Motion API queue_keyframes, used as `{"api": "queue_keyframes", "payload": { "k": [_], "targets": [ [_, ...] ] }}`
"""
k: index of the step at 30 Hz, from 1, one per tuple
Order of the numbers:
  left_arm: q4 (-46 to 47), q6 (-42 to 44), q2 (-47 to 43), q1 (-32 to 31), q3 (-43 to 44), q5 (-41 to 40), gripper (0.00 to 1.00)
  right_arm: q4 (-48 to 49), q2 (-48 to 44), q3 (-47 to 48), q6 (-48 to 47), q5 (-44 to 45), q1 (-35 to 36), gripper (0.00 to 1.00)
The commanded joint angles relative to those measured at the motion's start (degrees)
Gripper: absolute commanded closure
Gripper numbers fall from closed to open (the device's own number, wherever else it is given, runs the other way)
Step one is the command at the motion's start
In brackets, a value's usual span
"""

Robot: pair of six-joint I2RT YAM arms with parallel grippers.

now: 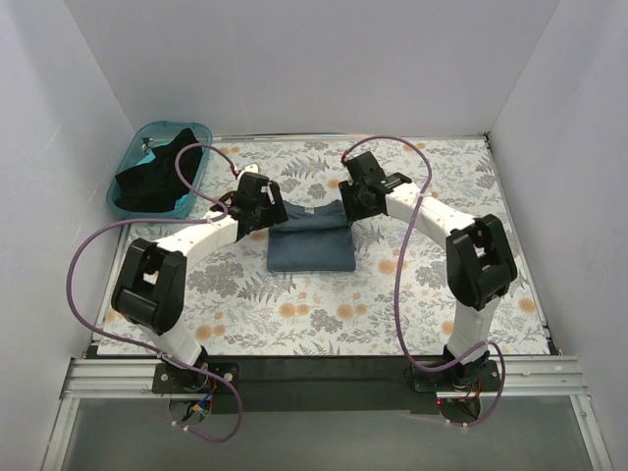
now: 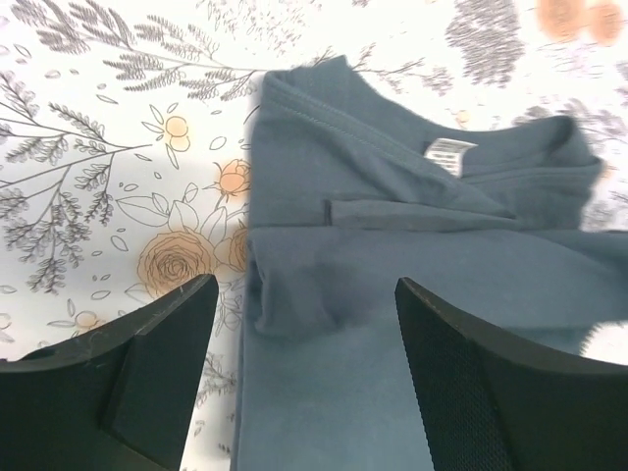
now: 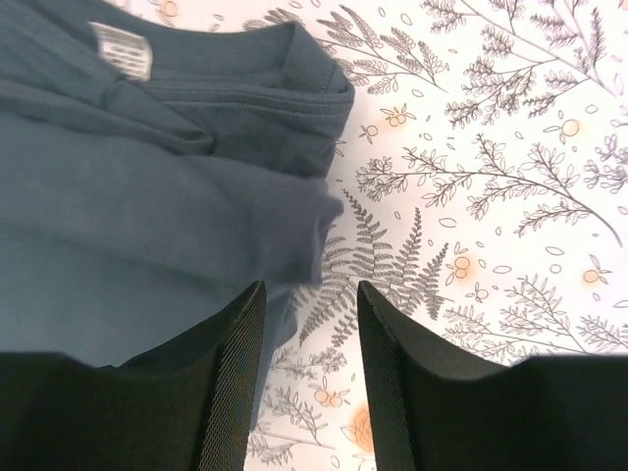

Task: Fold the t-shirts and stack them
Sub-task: Fold the tshirt

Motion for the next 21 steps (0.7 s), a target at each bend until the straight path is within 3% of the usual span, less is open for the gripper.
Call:
{"api": "queue_keyframes", "payload": {
  "k": [1, 5, 6, 11, 21],
  "targets": [
    [-2.20, 2.25, -6.57, 0.26, 0.39, 1.16, 0.32, 3.04, -7.12, -2.09, -5.65, -3.28, -0.17, 0.59],
    [-2.91, 1.90, -8.86, -1.06, -2.16, 4.68, 0.44, 5.33, -8.80, -4.90, -7.41, -10.40, 0.09, 0.60],
    [-2.91, 1.47, -9.03, -1.24, -2.43, 6.07, 0.54, 5.86, -8.80, -5.52, -7.41, -13.55, 0.18, 0.60],
    [-2.39, 1.37, -5.53, -1.94, -1.82, 8.11, 0.68, 5.86, -5.38, -4.38, -7.50, -18.66, 0.27, 0.63],
    [-0.63, -0.03, 11.58, 1.39, 12.23, 7.05, 0.71, 6.65, 6.66, 5.80, -6.36, -17.88, -1.66, 0.63]
  ]
}}
